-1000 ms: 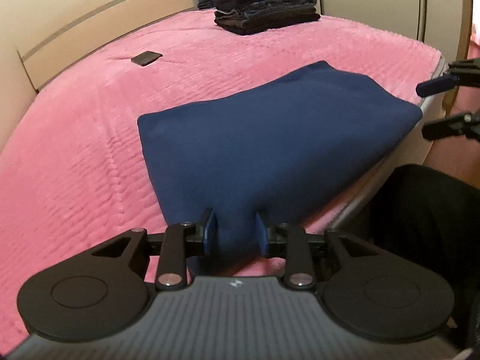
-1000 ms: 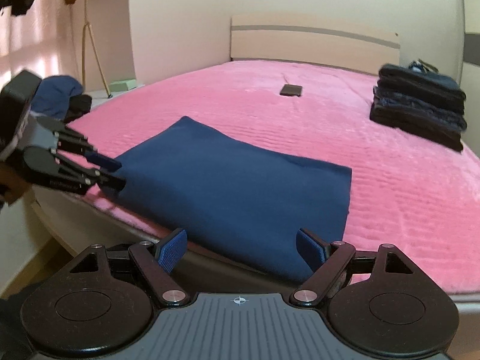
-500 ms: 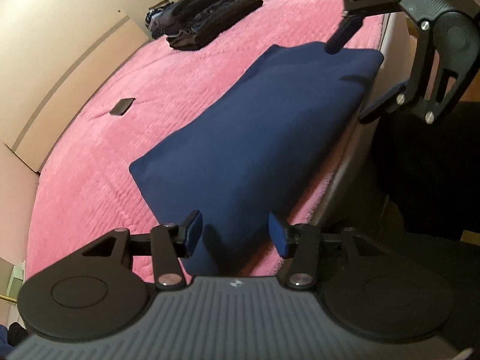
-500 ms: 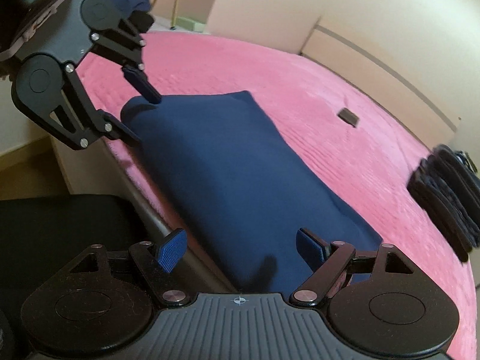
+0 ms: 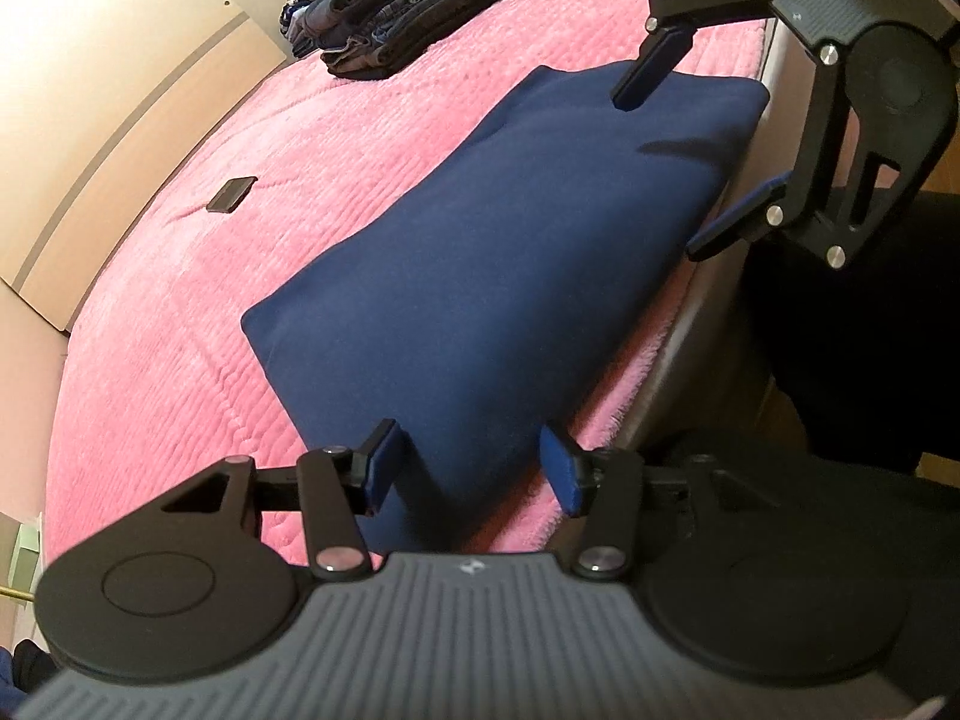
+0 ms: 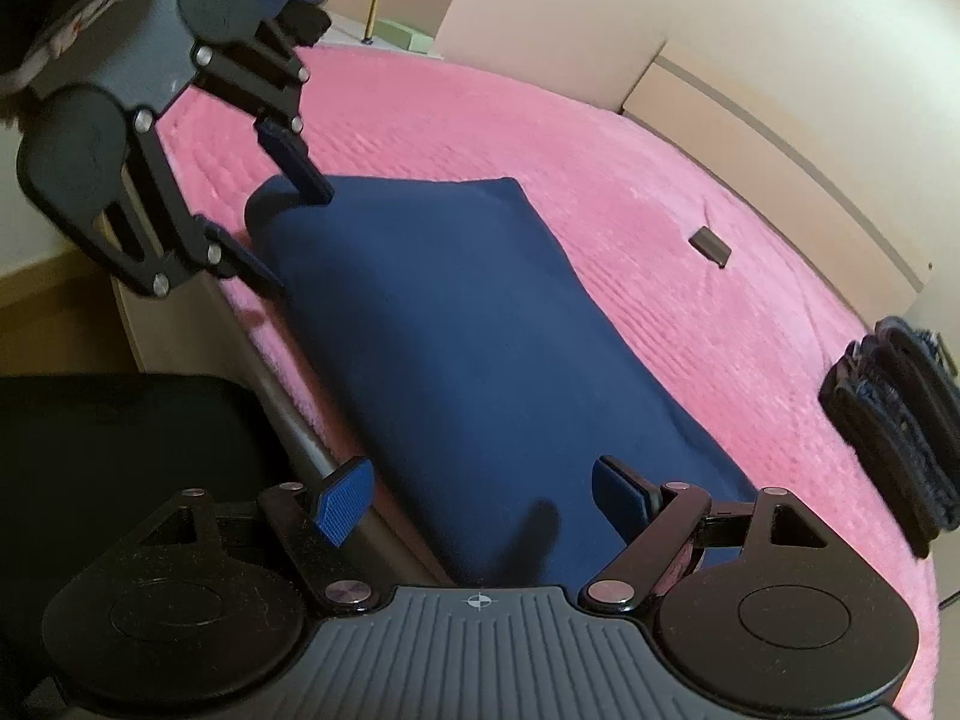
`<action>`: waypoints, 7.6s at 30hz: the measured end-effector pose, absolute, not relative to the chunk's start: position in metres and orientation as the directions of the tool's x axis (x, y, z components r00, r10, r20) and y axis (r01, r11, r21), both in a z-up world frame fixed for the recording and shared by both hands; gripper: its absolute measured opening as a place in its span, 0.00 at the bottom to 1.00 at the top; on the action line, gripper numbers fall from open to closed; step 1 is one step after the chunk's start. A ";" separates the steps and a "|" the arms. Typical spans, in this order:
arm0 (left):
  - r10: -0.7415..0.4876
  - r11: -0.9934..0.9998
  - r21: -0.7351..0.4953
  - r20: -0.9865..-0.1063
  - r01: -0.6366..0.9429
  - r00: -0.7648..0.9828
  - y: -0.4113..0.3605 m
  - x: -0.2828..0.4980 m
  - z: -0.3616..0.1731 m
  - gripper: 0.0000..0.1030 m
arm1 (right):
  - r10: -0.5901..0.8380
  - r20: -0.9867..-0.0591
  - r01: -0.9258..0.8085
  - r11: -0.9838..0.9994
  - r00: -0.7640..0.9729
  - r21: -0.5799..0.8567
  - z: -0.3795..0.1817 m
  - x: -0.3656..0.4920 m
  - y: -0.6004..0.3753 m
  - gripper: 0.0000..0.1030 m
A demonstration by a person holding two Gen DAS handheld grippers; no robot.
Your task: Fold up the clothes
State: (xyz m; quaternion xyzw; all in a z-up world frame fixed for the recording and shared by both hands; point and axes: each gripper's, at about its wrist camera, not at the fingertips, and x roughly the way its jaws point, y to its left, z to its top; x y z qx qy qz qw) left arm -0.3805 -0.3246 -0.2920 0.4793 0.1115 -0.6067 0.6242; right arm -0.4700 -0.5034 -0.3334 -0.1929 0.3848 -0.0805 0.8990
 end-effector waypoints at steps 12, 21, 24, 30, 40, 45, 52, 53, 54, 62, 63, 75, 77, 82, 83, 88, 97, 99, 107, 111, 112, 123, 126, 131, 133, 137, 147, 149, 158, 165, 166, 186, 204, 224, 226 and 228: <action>-0.653 -0.197 0.470 -0.717 0.860 0.242 -0.323 -0.383 -0.293 0.48 | -0.297 -0.674 -0.089 0.875 0.677 -0.475 -0.347 -0.465 -0.499 0.64; -0.678 -0.234 0.538 -0.687 0.810 0.261 -0.315 -0.395 -0.295 0.52 | -0.267 -0.665 -0.044 0.910 0.697 -0.411 -0.337 -0.467 -0.511 0.40; -0.702 -0.261 0.604 -0.655 0.753 0.282 -0.315 -0.407 -0.298 0.63 | -0.260 -0.655 -0.019 0.922 0.710 -0.387 -0.326 -0.468 -0.517 0.40; -0.719 -0.328 0.716 -0.612 0.615 0.329 -0.327 -0.430 -0.320 0.64 | -0.248 -0.670 -0.007 0.935 0.700 -0.354 -0.326 -0.470 -0.519 0.40; -0.746 -0.242 0.519 -0.639 0.820 0.185 -0.317 -0.419 -0.282 0.64 | -0.239 -0.582 0.366 0.924 0.777 0.109 -0.303 -0.531 -0.582 0.74; -0.761 -0.125 0.256 -0.645 0.959 0.073 -0.333 -0.377 -0.249 0.64 | -0.287 -0.549 0.490 0.830 0.785 0.267 -0.298 -0.547 -0.631 0.83; -0.747 0.120 0.004 -0.659 0.993 0.093 -0.382 -0.279 -0.234 0.63 | -0.265 -0.545 0.499 0.797 0.796 0.341 -0.305 -0.534 -0.675 0.83; -0.740 0.149 -0.027 -0.667 0.988 0.094 -0.390 -0.264 -0.235 0.62 | -0.263 -0.543 0.502 0.790 0.797 0.354 -0.308 -0.532 -0.681 0.83; -0.733 0.173 -0.055 -0.674 0.983 0.091 -0.398 -0.250 -0.236 0.59 | -0.263 -0.542 0.504 0.783 0.798 0.364 -0.310 -0.528 -0.687 0.83; -0.704 0.238 -0.175 -0.708 0.956 0.046 -0.446 -0.189 -0.263 0.50 | -0.252 -0.549 0.515 0.759 0.797 0.399 -0.333 -0.494 -0.740 0.62; -0.700 0.236 -0.178 -0.713 0.955 0.040 -0.449 -0.186 -0.268 0.47 | -0.253 -0.554 0.520 0.756 0.793 0.399 -0.336 -0.491 -0.744 0.62; -0.744 0.192 -0.217 -0.668 0.957 -0.002 -0.443 -0.191 -0.273 0.03 | -0.297 -0.525 0.523 0.775 0.798 0.356 -0.313 -0.492 -0.751 0.01; -0.782 0.197 -0.251 -0.623 0.948 -0.003 -0.440 -0.186 -0.265 0.03 | -0.302 -0.534 0.525 0.783 0.790 0.333 -0.311 -0.487 -0.755 0.01; -0.702 0.239 -0.237 -0.712 0.942 -0.001 -0.457 -0.175 -0.292 0.04 | -0.272 -0.642 0.564 0.768 0.716 0.304 -0.351 -0.469 -0.767 0.01; -0.693 0.245 -0.237 -0.721 0.940 -0.002 -0.459 -0.174 -0.299 0.05 | -0.272 -0.639 0.563 0.767 0.720 0.307 -0.353 -0.470 -0.767 0.02; -0.676 0.260 -0.225 -0.737 0.939 0.011 -0.460 -0.173 -0.305 0.11 | -0.296 -0.640 0.577 0.766 0.709 0.284 -0.340 -0.482 -0.760 0.02; -0.710 0.278 -0.119 -0.693 0.953 0.120 -0.431 -0.193 -0.266 0.21 | -0.260 -0.599 0.494 0.829 0.757 0.264 -0.305 -0.496 -0.697 0.05; -0.722 0.239 -0.116 -0.685 0.964 0.097 -0.426 -0.204 -0.259 0.21 | -0.210 -0.599 0.452 0.844 0.773 0.289 -0.306 -0.483 -0.686 0.05; -0.623 0.157 -0.078 -0.782 0.984 0.038 -0.457 -0.225 -0.294 0.23 | -0.058 -0.657 0.315 0.907 0.751 0.280 -0.337 -0.399 -0.693 0.05; -0.613 0.158 -0.081 -0.790 0.984 0.033 -0.462 -0.218 -0.293 0.24 | -0.122 -0.668 0.363 0.902 0.734 0.234 -0.347 -0.410 -0.731 0.05; -0.613 0.154 -0.085 -0.790 0.984 0.028 -0.462 -0.217 -0.294 0.24 | -0.139 -0.668 0.375 0.899 0.731 0.224 -0.350 -0.415 -0.741 0.05; -0.616 0.169 -0.013 -0.782 0.985 0.096 -0.469 -0.230 -0.292 0.23 | -0.270 -0.607 0.498 0.832 0.747 0.243 -0.315 -0.498 -0.725 0.06; -0.629 0.172 0.018 -0.768 0.985 0.124 -0.458 -0.242 -0.279 0.21 | -0.196 -0.565 0.438 0.836 0.802 0.332 -0.308 -0.514 -0.685 0.06; -0.696 0.170 -0.052 -0.713 0.984 0.083 -0.409 -0.266 -0.264 0.21 | -0.153 -0.605 0.432 0.833 0.781 0.347 -0.338 -0.537 -0.644 0.09; -0.697 0.185 -0.057 -0.712 0.981 0.090 -0.395 -0.273 -0.269 0.22 | -0.197 -0.602 0.471 0.815 0.773 0.337 -0.341 -0.552 -0.645 0.09; -0.700 0.223 -0.070 -0.706 0.972 0.110 -0.368 -0.285 -0.276 0.22 | -0.298 -0.631 0.578 0.760 0.717 0.298 -0.330 -0.565 -0.647 0.09; -0.720 0.249 -0.071 -0.680 0.966 0.135 -0.355 -0.308 -0.280 0.21 | -0.236 -0.617 0.480 0.837 0.751 0.263 -0.341 -0.513 -0.663 0.09; -0.722 0.253 -0.085 -0.679 0.964 0.130 -0.357 -0.301 -0.280 0.24 | -0.257 -0.604 0.509 0.811 0.754 0.290 -0.341 -0.512 -0.682 0.09; -0.731 0.258 -0.128 -0.674 0.958 0.107 -0.358 -0.282 -0.287 0.24 | -0.393 -0.564 0.598 0.767 0.726 0.235 -0.315 -0.531 -0.689 0.14; -0.760 0.272 -0.143 -0.638 0.952 0.121 -0.340 -0.296 -0.267 0.23 | -0.236 -0.508 0.442 0.832 0.828 0.335 -0.297 -0.534 -0.614 0.73; -0.758 0.274 -0.148 -0.641 0.950 0.119 -0.337 -0.297 -0.269 0.23 | -0.211 -0.520 0.427 0.838 0.828 0.340 -0.301 -0.529 -0.606 0.73; -0.705 0.330 -0.112 -0.689 0.937 0.166 -0.315 -0.304 -0.264 0.23 | -0.162 -0.598 0.412 0.858 0.785 0.308 -0.301 -0.534 -0.570 0.73; -0.735 0.224 0.008 -0.656 0.975 0.174 -0.307 -0.317 -0.260 0.30 | -0.287 -0.650 0.005 0.917 0.703 -0.400 -0.317 -0.476 -0.503 0.73; -0.754 -0.354 0.844 -0.512 0.402 0.411 -0.345 -0.426 -0.343 0.59 | -0.292 -0.646 -0.043 0.892 0.705 -0.450 -0.322 -0.456 -0.518 0.47; -0.738 -0.380 0.839 -0.529 0.390 0.419 -0.349 -0.424 -0.351 0.42 | -0.311 -0.637 -0.027 0.886 0.705 -0.463 -0.325 -0.459 -0.514 0.58; -0.736 -0.369 0.829 -0.537 0.420 0.413 -0.349 -0.422 -0.350 0.37 | -0.338 -0.608 -0.033 0.856 0.719 -0.516 -0.330 -0.465 -0.500 0.70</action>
